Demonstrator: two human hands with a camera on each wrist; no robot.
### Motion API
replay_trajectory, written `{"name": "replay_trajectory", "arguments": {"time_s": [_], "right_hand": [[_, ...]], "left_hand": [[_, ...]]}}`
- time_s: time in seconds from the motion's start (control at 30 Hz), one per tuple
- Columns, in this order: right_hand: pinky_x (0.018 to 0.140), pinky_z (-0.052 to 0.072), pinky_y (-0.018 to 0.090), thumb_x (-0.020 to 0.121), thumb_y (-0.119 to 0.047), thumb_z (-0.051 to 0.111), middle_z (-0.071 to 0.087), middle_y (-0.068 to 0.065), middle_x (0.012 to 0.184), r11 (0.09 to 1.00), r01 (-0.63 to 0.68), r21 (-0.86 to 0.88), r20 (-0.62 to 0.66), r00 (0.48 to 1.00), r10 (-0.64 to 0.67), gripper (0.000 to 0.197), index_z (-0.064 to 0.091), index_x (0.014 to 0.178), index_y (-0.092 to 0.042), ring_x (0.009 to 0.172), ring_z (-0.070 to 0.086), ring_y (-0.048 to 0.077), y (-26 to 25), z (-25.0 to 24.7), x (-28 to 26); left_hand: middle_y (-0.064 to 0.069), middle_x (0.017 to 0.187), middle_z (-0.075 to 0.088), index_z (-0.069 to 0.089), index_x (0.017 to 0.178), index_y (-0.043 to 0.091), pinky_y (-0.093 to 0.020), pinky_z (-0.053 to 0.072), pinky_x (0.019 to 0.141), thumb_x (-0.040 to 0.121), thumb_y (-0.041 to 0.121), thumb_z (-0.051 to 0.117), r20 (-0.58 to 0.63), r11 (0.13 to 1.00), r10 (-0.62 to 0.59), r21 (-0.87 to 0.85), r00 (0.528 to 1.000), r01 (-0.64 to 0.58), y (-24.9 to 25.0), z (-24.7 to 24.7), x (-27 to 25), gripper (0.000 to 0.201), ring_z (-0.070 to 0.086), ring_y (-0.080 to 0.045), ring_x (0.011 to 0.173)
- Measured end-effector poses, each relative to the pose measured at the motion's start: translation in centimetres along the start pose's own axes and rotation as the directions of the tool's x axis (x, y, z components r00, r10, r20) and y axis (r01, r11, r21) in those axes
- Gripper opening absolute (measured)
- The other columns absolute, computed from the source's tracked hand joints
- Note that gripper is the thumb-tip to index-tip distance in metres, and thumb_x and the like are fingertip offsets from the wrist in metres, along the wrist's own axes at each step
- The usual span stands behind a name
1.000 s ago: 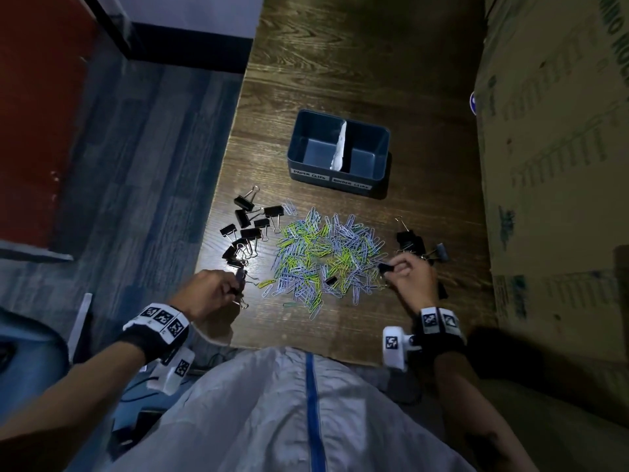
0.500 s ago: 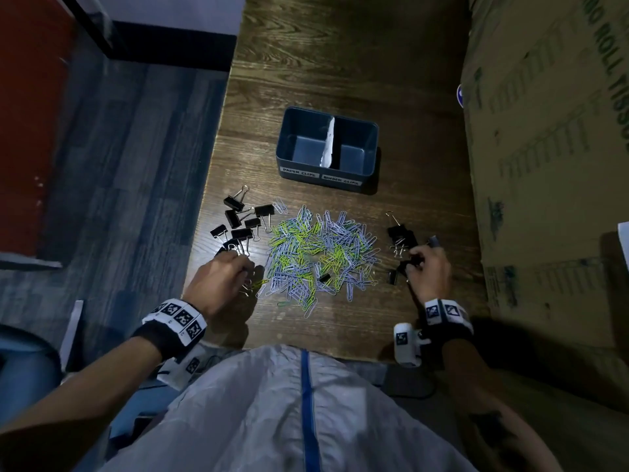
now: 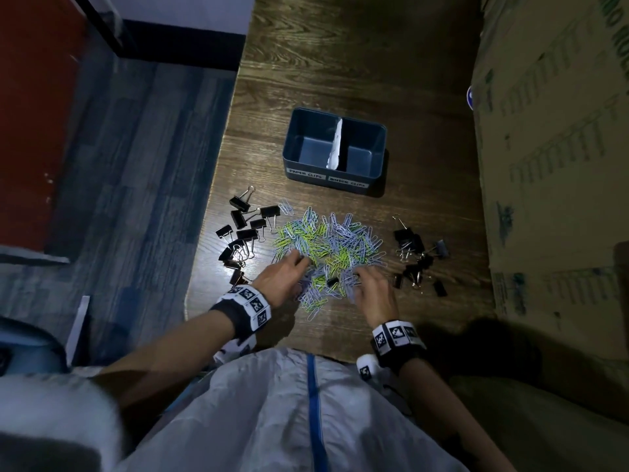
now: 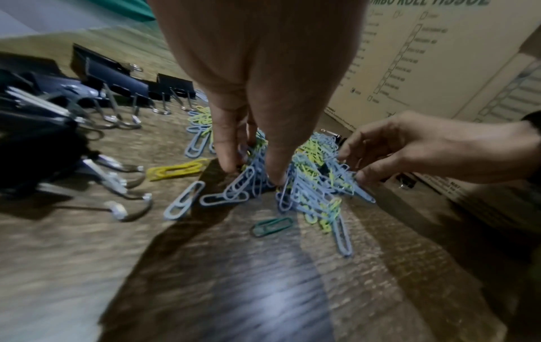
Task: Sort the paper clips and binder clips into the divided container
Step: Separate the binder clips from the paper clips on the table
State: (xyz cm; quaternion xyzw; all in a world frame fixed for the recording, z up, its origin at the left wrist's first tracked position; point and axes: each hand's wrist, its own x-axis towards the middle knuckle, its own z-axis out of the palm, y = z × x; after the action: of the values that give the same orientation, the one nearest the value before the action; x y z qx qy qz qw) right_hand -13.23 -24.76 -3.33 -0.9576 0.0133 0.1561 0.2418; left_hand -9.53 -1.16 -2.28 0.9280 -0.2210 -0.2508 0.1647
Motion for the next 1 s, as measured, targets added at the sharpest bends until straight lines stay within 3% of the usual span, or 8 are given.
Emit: {"name": "replay_trajectory", "arguments": {"time_s": [0.1,0.2,0.3,0.4,0.5,0.63,0.83,1.0], "right_hand": [[0.082,0.056,0.041,0.08,-0.006,0.064,0.059,0.005,0.115,0.999,0.017,0.046,-0.072,0.997,-0.014,0.037,0.064,0.115,-0.019,0.102,0.061,0.028,0.3,-0.2,0.4],[0.096,0.052,0.046,0.086,-0.019,0.068,0.049,0.009,0.138,0.997,-0.073,0.024,-0.142,0.987,0.076,0.045,0.059,0.13,-0.018,0.125,0.052,0.031,0.6,-0.6,0.8],[0.119,0.023,0.048,0.095,-0.042,0.06,0.012,0.014,0.166,0.985,-0.17,0.035,0.0,0.985,0.17,0.072,0.028,0.156,-0.021,0.151,0.016,0.032,0.4,0.1,1.6],[0.123,0.003,0.041,0.099,-0.047,0.052,-0.003,0.016,0.166,0.994,-0.105,0.006,0.074,0.992,0.104,0.081,0.009,0.16,-0.015,0.154,-0.002,0.03,-0.4,1.3,2.0],[0.124,0.014,0.045,0.098,-0.041,0.057,0.007,0.019,0.166,0.999,-0.036,0.015,0.096,0.995,0.034,0.077,0.017,0.158,-0.014,0.154,0.005,0.032,-0.9,1.4,2.0],[0.114,0.036,0.053,0.089,-0.039,0.066,0.035,0.015,0.156,1.0,0.008,0.03,-0.05,0.999,-0.006,0.067,0.043,0.148,-0.016,0.14,0.037,0.036,-0.7,0.1,2.6],[0.123,0.007,0.044,0.095,-0.051,0.057,-0.008,0.004,0.168,0.989,-0.141,0.04,0.171,0.976,0.132,0.086,0.007,0.16,-0.024,0.154,-0.003,0.026,-1.6,-1.0,5.1],[0.123,0.008,0.042,0.095,-0.041,0.057,0.005,0.006,0.168,0.998,-0.055,-0.026,0.186,0.981,0.059,0.077,0.018,0.159,-0.023,0.154,0.005,0.028,-2.3,-0.4,5.2]], "left_hand": [[-0.007,0.119,0.046,0.042,0.131,0.015,-0.035,0.053,0.078,0.083,0.028,0.072,-0.129,0.999,0.026,-0.022,0.991,-0.029,0.4,0.0,0.2,0.059,0.047,-0.017,0.097],[-0.014,0.136,0.039,0.034,0.141,0.013,-0.044,0.046,0.102,0.089,0.037,0.064,-0.243,0.992,-0.113,-0.074,0.964,0.098,0.3,-0.2,-0.2,0.065,0.042,-0.024,0.119],[-0.018,0.16,-0.002,0.004,0.154,0.016,-0.047,0.014,0.119,0.093,0.055,0.05,-0.087,0.968,-0.225,-0.13,0.971,0.213,0.6,0.5,0.0,0.086,0.005,-0.032,0.147],[-0.017,0.155,-0.028,-0.018,0.152,0.015,-0.046,-0.001,0.119,0.093,0.066,0.034,0.053,0.978,-0.192,-0.07,0.98,0.196,1.2,1.5,0.6,0.093,-0.022,-0.032,0.145],[-0.015,0.158,-0.022,-0.013,0.153,0.013,-0.049,0.006,0.121,0.096,0.063,0.032,0.086,0.994,-0.083,-0.058,0.993,0.089,1.1,1.6,1.1,0.088,-0.015,-0.031,0.147],[-0.016,0.161,-0.001,0.008,0.154,0.014,-0.052,0.02,0.119,0.098,0.055,0.033,-0.091,0.998,-0.057,-0.04,0.994,0.053,0.1,0.2,2.3,0.074,0.003,-0.033,0.148],[-0.015,0.158,-0.02,-0.008,0.154,0.017,-0.049,0.004,0.117,0.097,0.06,0.029,0.03,0.969,-0.179,-0.167,0.983,0.181,1.5,-0.3,3.8,0.081,-0.016,-0.035,0.145],[-0.016,0.159,0.012,0.015,0.152,0.014,-0.055,0.036,0.11,0.099,0.049,0.034,-0.097,0.983,-0.069,-0.178,0.993,0.051,1.7,-1.1,5.3,0.067,0.021,-0.034,0.144]]}}
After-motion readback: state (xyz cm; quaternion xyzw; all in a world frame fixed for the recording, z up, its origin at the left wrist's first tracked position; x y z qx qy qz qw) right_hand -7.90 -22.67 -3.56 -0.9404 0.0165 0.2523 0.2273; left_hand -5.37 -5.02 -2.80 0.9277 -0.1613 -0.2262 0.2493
